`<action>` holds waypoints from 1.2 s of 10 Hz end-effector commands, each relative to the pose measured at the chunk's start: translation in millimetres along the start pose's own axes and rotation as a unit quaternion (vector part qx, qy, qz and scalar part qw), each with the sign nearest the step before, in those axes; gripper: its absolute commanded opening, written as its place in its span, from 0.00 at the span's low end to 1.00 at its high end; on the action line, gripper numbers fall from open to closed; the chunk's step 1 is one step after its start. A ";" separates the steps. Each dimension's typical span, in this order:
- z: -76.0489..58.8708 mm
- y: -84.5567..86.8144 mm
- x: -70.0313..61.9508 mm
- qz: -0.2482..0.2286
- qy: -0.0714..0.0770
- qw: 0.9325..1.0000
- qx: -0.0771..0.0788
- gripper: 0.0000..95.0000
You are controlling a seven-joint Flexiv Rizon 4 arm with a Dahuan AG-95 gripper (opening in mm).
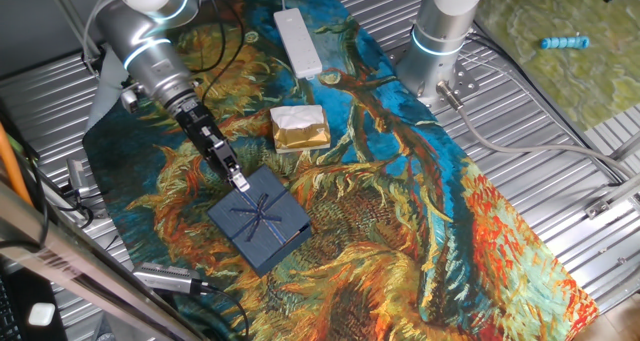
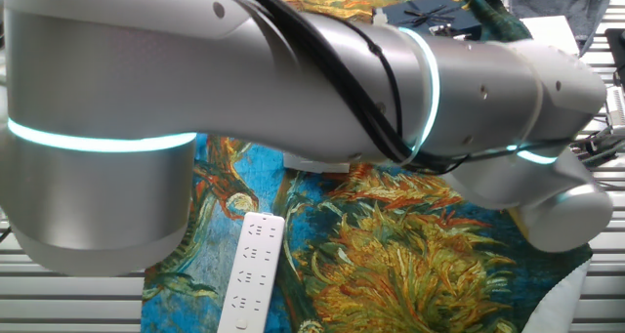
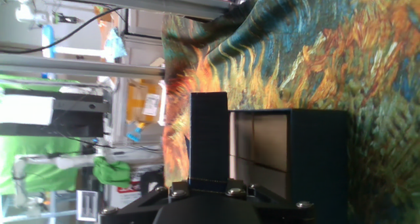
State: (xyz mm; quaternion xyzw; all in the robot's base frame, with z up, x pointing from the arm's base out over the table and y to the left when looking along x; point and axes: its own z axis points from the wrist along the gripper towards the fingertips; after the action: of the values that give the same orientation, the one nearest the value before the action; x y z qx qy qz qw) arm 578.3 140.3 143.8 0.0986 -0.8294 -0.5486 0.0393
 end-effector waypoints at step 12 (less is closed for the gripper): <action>13.1 -4.7 1.9 -0.014 -0.011 1.000 0.009 0.00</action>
State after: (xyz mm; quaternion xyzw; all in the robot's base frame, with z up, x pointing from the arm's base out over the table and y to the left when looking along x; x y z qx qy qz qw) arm 574.4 150.3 134.2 0.1048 -0.8336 -0.5419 0.0209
